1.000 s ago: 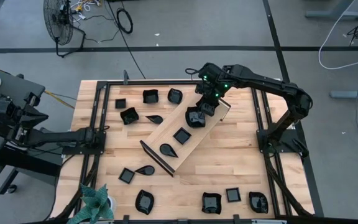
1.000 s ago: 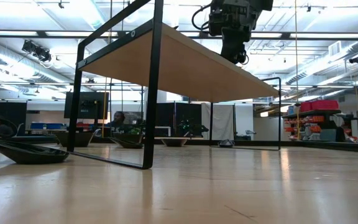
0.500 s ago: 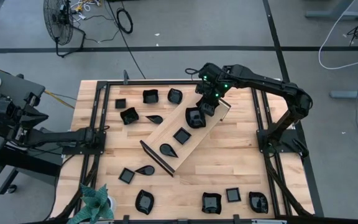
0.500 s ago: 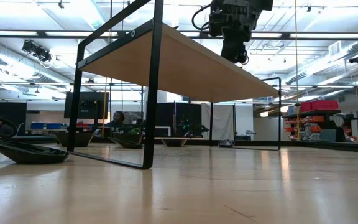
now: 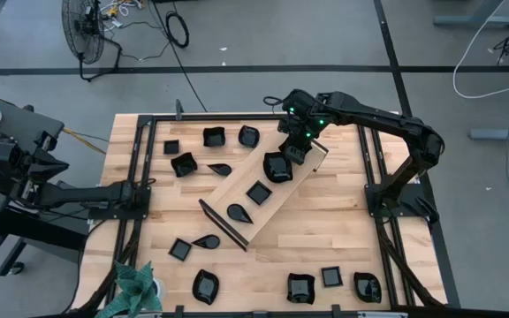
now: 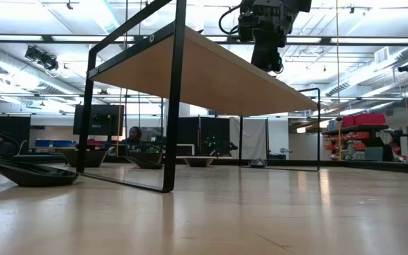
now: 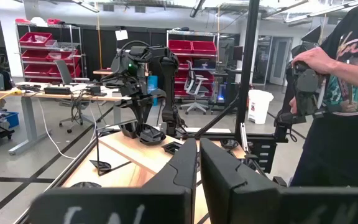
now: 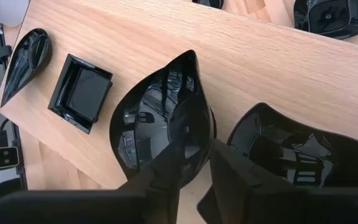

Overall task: Pick & Place Mini shaped plates
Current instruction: Stack the black leaf shaped bowl on top of the black leaf shaped bowl on the shelf, then stack the black wave square shaped bowl on top of the black wave square shaped bowl on the shelf

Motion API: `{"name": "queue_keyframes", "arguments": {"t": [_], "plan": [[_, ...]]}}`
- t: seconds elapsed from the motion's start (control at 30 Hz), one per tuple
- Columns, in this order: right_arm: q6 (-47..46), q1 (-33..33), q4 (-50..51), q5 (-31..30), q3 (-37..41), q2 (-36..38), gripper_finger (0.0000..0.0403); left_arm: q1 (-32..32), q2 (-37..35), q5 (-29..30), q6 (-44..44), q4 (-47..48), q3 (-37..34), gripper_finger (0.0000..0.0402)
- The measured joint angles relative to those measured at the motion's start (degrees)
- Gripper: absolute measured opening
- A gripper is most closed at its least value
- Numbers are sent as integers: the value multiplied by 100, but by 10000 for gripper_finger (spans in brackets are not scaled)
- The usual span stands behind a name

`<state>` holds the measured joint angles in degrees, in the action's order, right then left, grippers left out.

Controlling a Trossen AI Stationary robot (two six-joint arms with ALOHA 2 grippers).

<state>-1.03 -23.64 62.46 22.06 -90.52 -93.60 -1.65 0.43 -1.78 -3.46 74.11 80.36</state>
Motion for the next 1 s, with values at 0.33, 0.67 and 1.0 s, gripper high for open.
{"name": "queue_keyframes", "arguments": {"t": [0.33,0.67,1.0], "plan": [[24,0,0,0,0,0,119,0,-2,2,0,-2,0,25],[19,0,-6,2,0,0,180,2,-2,0,0,-2,0,25],[4,26,8,-7,0,215,210,0,-2,2,0,0,0,25]]}}
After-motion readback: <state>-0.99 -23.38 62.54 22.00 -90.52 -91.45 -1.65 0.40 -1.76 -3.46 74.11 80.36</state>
